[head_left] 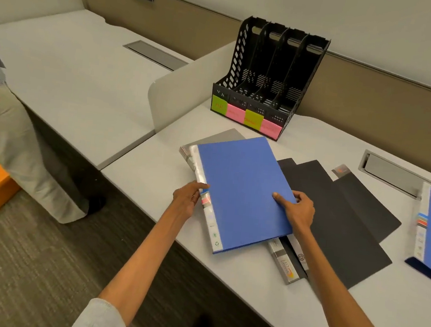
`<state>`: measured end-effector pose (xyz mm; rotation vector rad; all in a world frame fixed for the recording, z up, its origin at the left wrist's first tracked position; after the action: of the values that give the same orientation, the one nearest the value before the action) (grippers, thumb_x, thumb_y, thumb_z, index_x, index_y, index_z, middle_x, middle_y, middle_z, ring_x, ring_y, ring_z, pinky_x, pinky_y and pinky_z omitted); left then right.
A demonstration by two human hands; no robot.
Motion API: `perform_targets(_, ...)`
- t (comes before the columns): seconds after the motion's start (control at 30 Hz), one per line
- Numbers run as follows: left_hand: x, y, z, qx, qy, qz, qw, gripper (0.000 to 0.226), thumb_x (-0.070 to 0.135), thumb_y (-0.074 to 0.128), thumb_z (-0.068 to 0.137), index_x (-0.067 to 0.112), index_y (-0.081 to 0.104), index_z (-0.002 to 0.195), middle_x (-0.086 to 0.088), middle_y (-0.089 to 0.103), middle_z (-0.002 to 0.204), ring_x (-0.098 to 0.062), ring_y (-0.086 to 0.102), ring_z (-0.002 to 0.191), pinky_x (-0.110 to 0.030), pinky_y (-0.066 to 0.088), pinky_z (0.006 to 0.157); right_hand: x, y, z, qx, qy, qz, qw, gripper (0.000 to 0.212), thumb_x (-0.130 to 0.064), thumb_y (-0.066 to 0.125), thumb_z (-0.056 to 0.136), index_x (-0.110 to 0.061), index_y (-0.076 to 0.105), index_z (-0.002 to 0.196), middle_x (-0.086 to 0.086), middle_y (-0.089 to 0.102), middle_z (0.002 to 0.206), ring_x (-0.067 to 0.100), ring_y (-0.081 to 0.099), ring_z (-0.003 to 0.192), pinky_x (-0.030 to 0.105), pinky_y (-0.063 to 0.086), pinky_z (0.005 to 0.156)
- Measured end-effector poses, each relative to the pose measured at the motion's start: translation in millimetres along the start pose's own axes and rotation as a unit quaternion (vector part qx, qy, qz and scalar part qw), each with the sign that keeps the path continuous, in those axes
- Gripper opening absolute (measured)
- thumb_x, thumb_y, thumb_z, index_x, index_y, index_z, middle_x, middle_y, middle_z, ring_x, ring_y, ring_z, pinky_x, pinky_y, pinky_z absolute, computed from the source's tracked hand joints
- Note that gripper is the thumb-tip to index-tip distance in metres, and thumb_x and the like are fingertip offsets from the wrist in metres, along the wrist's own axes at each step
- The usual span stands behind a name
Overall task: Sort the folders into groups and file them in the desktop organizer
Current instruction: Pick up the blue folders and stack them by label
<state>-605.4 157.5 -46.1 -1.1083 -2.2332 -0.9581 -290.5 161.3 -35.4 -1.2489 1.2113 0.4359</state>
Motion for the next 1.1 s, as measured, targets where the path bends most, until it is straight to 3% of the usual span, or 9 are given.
perform_targets(0.07, 7, 17, -3, -0.091, 0.022, 0.023, 0.995, 0.053, 0.003, 0.079, 0.07, 0.01, 0.065, 0.121, -0.007, 0.069, 0.118, -0.025, 0.066, 0.104, -0.035, 0.052, 0.095, 10, -7, 6, 0.016, 0.029, 0.042, 0.999, 0.053, -0.046, 0.086, 0.066, -0.015, 0.064, 0.102, 0.001, 0.068, 0.101, 0.02, 0.067, 0.089, 0.039, 0.056, 0.076)
perform_targets(0.13, 17, 39, -10, -0.149, 0.056, 0.047, 0.986, 0.062, 0.011, 0.082, 0.068, 0.014, 0.06, 0.127, -0.006, 0.069, 0.119, -0.024, 0.066, 0.102, -0.033, 0.054, 0.085, 14, -13, 10, 0.023, 0.046, 0.074, 0.996, 0.052, -0.044, 0.086, 0.067, -0.014, 0.065, 0.104, 0.001, 0.068, 0.102, 0.022, 0.067, 0.091, 0.041, 0.056, 0.08)
perform_targets(0.27, 32, 84, -24, -0.186, 0.111, 0.058, 0.974, 0.057, 0.008, 0.08, 0.074, 0.013, 0.055, 0.126, -0.004, 0.07, 0.116, -0.018, 0.07, 0.094, -0.026, 0.055, 0.07, 13, -24, 19, 0.022, 0.059, 0.111, 0.992, 0.042, -0.038, 0.083, 0.074, -0.012, 0.065, 0.104, 0.004, 0.068, 0.104, 0.022, 0.066, 0.09, 0.035, 0.05, 0.074)
perform_targets(0.37, 34, 115, -31, -0.209, 0.135, 0.076, 0.966, 0.063, 0.015, 0.083, 0.072, 0.013, 0.056, 0.129, -0.007, 0.07, 0.118, -0.025, 0.07, 0.101, -0.034, 0.059, 0.075, 13, -32, 23, 0.019, 0.068, 0.119, 0.99, 0.036, -0.037, 0.08, 0.077, -0.013, 0.067, 0.1, 0.005, 0.069, 0.103, 0.021, 0.066, 0.088, 0.034, 0.05, 0.072)
perform_targets(0.5, 33, 152, -45, -0.226, 0.152, 0.076, 0.959, 0.062, 0.014, 0.083, 0.071, 0.015, 0.056, 0.127, -0.006, 0.071, 0.115, -0.028, 0.071, 0.099, -0.044, 0.059, 0.083, 19, -41, 25, 0.018, 0.087, 0.143, 0.986, 0.034, -0.037, 0.076, 0.082, -0.01, 0.067, 0.102, 0.006, 0.069, 0.104, 0.02, 0.063, 0.088, 0.036, 0.047, 0.074)
perform_targets(0.7, 28, 206, -75, -0.206, 0.214, 0.071, 0.952, 0.057, 0.012, 0.088, 0.066, 0.01, 0.059, 0.115, -0.005, 0.073, 0.108, -0.027, 0.073, 0.09, -0.045, 0.06, 0.077, 19, -50, 30, -0.023, 0.153, 0.172, 0.973, 0.033, -0.035, 0.071, 0.087, -0.006, 0.066, 0.099, 0.003, 0.062, 0.099, 0.024, 0.057, 0.091, 0.04, 0.04, 0.083)
perform_targets(0.87, 21, 245, -90, -0.236, 0.255, 0.114, 0.931, 0.059, 0.015, 0.089, 0.065, 0.012, 0.061, 0.116, -0.004, 0.073, 0.108, -0.025, 0.073, 0.091, -0.048, 0.06, 0.077, 26, -65, 34, -0.018, 0.171, 0.211, 0.962, 0.043, -0.037, 0.071, 0.086, -0.001, 0.066, 0.11, 0.005, 0.061, 0.11, 0.025, 0.055, 0.097, 0.04, 0.039, 0.084)
perform_targets(1.1, 4, 278, -100, -0.247, 0.265, 0.128, 0.923, 0.052, 0.015, 0.087, 0.068, 0.021, 0.062, 0.112, 0.001, 0.073, 0.108, -0.021, 0.073, 0.089, -0.045, 0.061, 0.076, 35, -105, 38, 0.015, 0.17, 0.226, 0.959, 0.032, -0.036, 0.067, 0.089, -0.005, 0.063, 0.099, 0.007, 0.061, 0.107, 0.026, 0.055, 0.096, 0.04, 0.04, 0.086)
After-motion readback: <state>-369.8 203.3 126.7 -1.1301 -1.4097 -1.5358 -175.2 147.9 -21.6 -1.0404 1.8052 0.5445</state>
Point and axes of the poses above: each hand's wrist, its own z-axis towards the middle knuckle, its own y-axis out of the palm, x = y × z, the point moved 5 cm from there along z, towards the middle knuckle
